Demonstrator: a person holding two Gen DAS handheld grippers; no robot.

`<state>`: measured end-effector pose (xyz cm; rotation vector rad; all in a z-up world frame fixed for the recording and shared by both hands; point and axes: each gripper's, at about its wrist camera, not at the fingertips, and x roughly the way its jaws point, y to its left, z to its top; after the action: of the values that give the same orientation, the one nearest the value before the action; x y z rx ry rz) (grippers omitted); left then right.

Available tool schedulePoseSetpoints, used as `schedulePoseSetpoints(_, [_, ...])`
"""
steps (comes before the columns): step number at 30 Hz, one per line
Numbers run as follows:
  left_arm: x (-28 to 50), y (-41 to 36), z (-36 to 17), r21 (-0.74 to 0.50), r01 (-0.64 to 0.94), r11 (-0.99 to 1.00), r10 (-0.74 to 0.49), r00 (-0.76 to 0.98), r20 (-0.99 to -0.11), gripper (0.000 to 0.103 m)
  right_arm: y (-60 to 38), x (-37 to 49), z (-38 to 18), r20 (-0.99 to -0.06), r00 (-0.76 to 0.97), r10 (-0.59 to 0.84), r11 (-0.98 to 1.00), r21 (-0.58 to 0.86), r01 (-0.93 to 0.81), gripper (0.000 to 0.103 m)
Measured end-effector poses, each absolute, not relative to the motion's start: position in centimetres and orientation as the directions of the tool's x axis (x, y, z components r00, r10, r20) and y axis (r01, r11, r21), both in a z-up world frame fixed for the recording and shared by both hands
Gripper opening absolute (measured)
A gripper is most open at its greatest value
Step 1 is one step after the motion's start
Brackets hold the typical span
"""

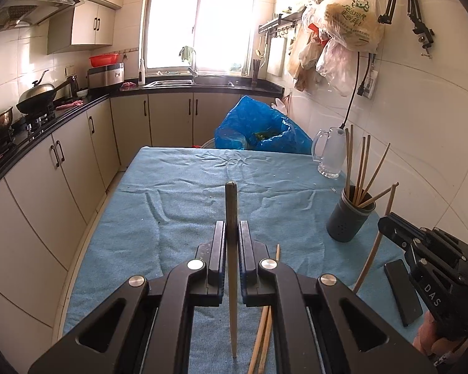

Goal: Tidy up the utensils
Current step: 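Hold both chopsticks upright and carry them toward the black cup, then lower both chopsticks into the black cup and open both tools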

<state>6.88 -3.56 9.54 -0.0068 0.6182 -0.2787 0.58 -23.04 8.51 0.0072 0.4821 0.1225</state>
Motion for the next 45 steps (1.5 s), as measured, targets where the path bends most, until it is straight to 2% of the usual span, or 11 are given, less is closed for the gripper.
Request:
schedulePoseSetpoints(22, [6.5, -3.6, 10.2, -0.09, 0.26, 0.961, -0.265, 0.784, -0.562, 0.007, -22.7, 0.5, 8.5, -0.467, 0.875, 0.127, 0.991, 0.033, -0.126, 0.007])
schedulePoseSetpoints(34, [6.2, -4.2, 12.7, -0.105, 0.281, 0.954, -0.293, 0.796, -0.531, 0.007, -25.9, -1.4, 12.0, -0.366, 0.905, 0.216, 0.973, 0.157, -0.168, 0.007])
schedulePoseSetpoints(45, [6.5, -6.4, 15.3, -0.108, 0.329, 0.938, -0.337, 0.798, -0.5, 0.007, -29.6, -3.2, 14.6, -0.29, 0.939, 0.185, 0.972, 0.196, -0.131, 0.007])
